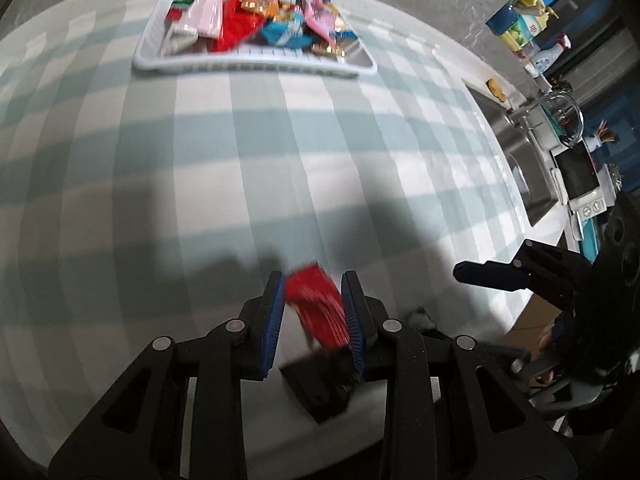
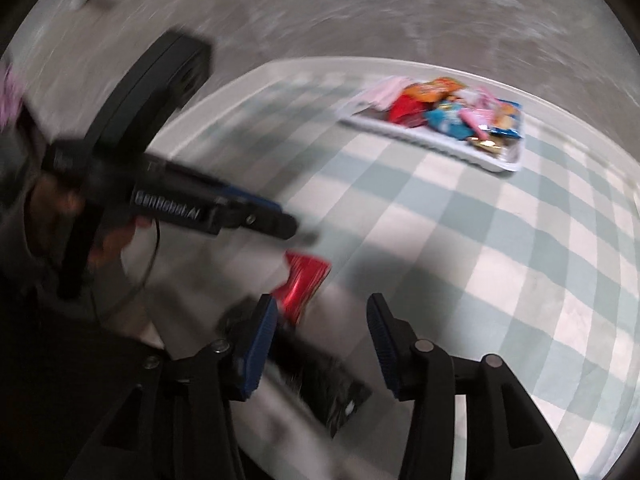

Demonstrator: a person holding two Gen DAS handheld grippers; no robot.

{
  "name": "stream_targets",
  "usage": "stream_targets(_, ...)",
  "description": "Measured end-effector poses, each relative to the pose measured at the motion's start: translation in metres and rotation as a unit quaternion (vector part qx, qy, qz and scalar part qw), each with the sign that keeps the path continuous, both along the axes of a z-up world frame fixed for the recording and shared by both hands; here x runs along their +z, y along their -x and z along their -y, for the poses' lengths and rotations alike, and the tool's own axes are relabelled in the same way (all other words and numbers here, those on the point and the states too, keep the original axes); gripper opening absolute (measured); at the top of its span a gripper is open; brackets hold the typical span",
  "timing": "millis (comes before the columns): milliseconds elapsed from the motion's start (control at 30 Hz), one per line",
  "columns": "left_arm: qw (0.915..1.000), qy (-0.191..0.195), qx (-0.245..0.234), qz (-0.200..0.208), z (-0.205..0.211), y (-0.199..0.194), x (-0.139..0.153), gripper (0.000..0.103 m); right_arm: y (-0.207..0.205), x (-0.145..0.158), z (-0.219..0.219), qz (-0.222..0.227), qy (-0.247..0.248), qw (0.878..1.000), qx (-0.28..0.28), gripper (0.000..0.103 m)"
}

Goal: Organize snacks
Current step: 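Grasp the small red packet with the left tool while the right tool grasps the black bag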

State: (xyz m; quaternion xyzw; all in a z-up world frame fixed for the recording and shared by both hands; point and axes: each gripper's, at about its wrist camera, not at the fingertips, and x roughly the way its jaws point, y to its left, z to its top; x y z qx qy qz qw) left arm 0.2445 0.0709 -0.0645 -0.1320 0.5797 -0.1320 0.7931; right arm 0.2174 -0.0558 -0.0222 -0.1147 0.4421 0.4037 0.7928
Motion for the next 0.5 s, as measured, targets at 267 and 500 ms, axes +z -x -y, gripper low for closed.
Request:
stream_targets(267,0.9988,0.011,0.038,-0.027,0.015,0.03,-0.019,0.039,0.023,-0.028,-0.016,0.035,0.073,0.993,0.091,0.053)
stream_targets(500,0.9982,-0.002,0.047,-0.037,0.029,0.029,-0.032,0.039,0.03,-0.044,-0.03,0.068,0.116,0.982,0.135,0.056)
